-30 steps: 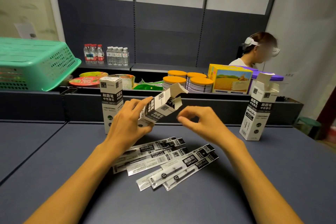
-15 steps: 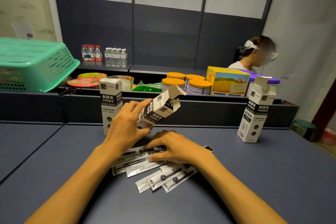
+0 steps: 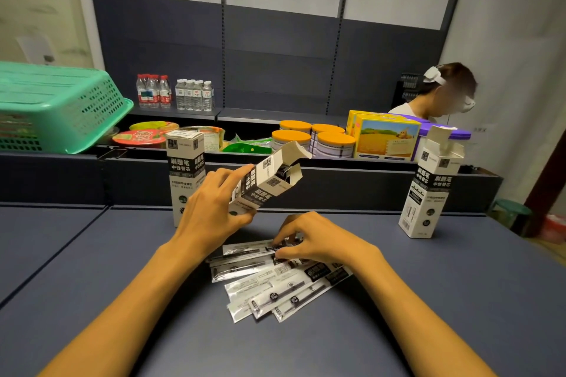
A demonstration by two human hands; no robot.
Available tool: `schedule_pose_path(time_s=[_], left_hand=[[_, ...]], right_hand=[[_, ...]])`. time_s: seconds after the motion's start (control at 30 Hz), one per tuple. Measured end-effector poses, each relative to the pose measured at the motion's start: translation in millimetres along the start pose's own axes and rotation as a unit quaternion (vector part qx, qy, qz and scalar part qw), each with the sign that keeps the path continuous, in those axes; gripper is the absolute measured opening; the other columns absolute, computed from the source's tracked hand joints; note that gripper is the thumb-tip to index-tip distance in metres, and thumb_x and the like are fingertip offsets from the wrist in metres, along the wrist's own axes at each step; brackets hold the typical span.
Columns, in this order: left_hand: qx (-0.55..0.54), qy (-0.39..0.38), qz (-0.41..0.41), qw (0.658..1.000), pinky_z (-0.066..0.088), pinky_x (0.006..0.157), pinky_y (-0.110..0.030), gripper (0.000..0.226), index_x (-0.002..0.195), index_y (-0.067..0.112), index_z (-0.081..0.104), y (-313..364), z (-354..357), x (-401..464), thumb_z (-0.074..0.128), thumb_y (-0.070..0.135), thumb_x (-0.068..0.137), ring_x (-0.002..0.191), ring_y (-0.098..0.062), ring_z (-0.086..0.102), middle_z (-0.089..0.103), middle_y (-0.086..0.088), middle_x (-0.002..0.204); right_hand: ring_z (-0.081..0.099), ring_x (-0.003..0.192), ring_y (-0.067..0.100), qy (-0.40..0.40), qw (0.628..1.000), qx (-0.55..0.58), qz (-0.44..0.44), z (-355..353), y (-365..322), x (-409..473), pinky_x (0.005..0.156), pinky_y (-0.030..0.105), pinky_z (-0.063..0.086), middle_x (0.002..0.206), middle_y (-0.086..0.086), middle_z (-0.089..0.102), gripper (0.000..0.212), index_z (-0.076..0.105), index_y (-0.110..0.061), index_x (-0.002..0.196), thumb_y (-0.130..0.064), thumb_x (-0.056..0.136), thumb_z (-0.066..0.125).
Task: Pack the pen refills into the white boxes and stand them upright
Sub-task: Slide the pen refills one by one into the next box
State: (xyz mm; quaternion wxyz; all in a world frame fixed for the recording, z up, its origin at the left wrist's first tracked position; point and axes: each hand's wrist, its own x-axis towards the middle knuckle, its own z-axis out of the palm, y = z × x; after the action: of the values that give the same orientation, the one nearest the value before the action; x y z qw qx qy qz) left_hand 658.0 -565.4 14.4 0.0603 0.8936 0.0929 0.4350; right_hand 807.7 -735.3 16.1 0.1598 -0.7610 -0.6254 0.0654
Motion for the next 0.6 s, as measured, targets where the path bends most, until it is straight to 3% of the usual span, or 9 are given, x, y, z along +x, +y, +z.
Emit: schedule_pose_path(time_s=[0.33,0.6], left_hand=[[-0.004,0.000,-0.003,1.000,0.051,0.069,-0.029,0.085,0.143,0.023,0.039,0.1,0.3,0.1,0.082,0.028,0.070,0.100,-0.015,0.048,0.056,-0.002,0.115],[-0.001,0.000,-0.002,1.000,0.049,0.070,-0.027,0.085,0.143,0.022,0.039,0.4,0.4,0.3,0.082,0.027,0.070,0.101,-0.014,0.048,0.055,-0.003,0.115]], right_hand=[[0.057,0.096,0.012,0.021,0.997,-0.071,0.017,-0.4,4.7,-4.3,0.080,0.035,0.053,0.109,-0.008,0.061,0.030,0.066,-0.026,0.112,-0.029,0.083,0.056],[0.057,0.095,0.013,0.045,0.994,-0.099,-0.019,6.0,4.1,-1.6,0.079,0.035,0.051,0.105,-0.006,0.062,0.025,0.065,-0.026,0.109,-0.042,0.092,0.056]])
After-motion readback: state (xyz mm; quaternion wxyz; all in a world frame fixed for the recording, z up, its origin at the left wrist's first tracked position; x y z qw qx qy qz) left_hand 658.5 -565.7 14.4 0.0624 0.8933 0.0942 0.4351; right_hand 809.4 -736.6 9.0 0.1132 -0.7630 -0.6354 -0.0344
